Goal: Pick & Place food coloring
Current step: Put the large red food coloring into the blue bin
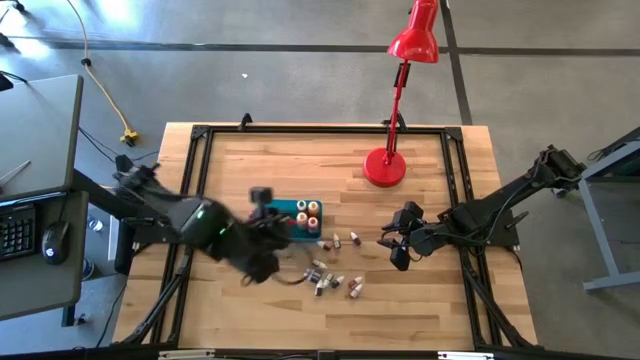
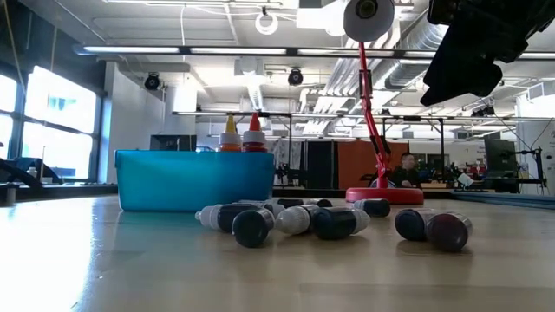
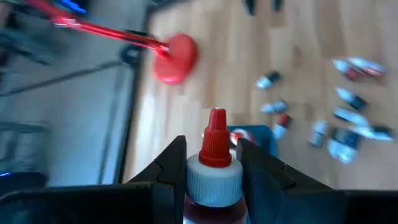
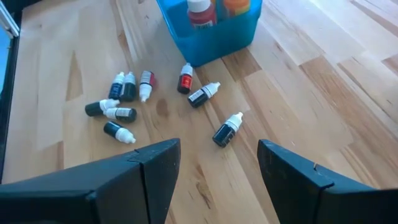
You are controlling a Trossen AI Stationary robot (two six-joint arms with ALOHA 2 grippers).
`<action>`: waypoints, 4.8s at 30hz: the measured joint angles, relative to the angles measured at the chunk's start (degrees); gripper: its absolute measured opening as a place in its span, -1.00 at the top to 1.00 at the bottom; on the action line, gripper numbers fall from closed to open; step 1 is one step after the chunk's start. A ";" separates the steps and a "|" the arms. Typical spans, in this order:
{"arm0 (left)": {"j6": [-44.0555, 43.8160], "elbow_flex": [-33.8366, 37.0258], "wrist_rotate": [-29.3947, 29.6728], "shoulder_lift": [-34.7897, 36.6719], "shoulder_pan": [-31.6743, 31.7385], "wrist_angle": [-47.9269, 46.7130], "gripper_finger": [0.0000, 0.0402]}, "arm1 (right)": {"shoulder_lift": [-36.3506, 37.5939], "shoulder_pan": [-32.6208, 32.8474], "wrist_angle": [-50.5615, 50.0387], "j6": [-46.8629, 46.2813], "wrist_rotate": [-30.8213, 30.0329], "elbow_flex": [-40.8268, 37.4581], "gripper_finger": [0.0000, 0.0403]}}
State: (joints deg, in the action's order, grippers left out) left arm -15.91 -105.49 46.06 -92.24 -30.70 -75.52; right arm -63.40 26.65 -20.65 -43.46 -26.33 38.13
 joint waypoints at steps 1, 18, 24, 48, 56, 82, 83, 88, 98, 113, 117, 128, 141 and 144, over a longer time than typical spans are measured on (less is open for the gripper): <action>-1.46 6.36 3.69 2.48 -1.26 4.54 0.50 | 0.00 0.00 -0.01 0.00 0.09 0.00 -0.04; 6.72 80.89 13.27 12.52 7.44 117.68 0.42 | -0.02 -0.02 2.93 1.46 -0.18 -0.02 -0.04; 7.47 88.07 7.00 8.88 13.93 133.94 0.41 | -0.02 -0.02 2.94 2.27 -0.23 -0.02 -0.04; 10.20 80.07 11.28 -19.68 18.06 159.32 0.41 | -0.02 -0.02 3.79 3.43 -0.33 -0.04 -0.04; 10.72 79.89 11.41 -19.68 18.05 158.17 0.41 | -0.02 -0.02 3.85 3.43 -0.33 -0.04 -0.04; 6.90 79.95 14.26 -19.68 18.01 157.69 0.21 | -0.02 -0.02 4.23 3.43 -0.31 -0.04 -0.04; 6.92 79.95 14.31 -19.68 18.03 157.73 0.17 | -0.02 -0.02 4.23 3.43 -0.31 -0.04 -0.04; 9.95 79.95 17.47 -19.13 17.81 158.06 0.05 | -0.02 -0.02 4.23 3.43 -0.31 -0.04 -0.04; 21.56 79.95 17.73 -10.47 15.99 158.50 0.04 | -0.02 -0.02 4.23 3.43 -0.31 -0.04 -0.04; 23.70 79.96 30.50 3.62 -1.88 140.69 0.53 | -0.02 -0.04 4.25 3.45 -0.31 -0.04 -0.04; 9.99 79.94 27.06 3.53 -4.27 129.71 0.93 | -0.02 -0.04 4.61 3.47 -0.31 -0.04 -0.04; -22.55 79.93 13.23 3.55 5.05 98.30 0.98 | -0.02 -0.04 4.66 3.48 -0.97 -0.04 -0.04; -21.82 79.89 -5.13 4.06 16.24 97.09 1.00 | -0.02 -0.04 5.08 5.80 -1.23 -0.04 -0.04; -21.88 79.93 -5.66 4.03 17.29 96.73 1.00 | -0.02 -0.04 5.50 7.30 -1.24 -0.04 -0.04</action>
State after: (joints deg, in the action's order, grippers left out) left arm -37.79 -25.56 40.41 -88.20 -13.41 21.21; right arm -63.42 26.61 -15.15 -36.17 -27.56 38.09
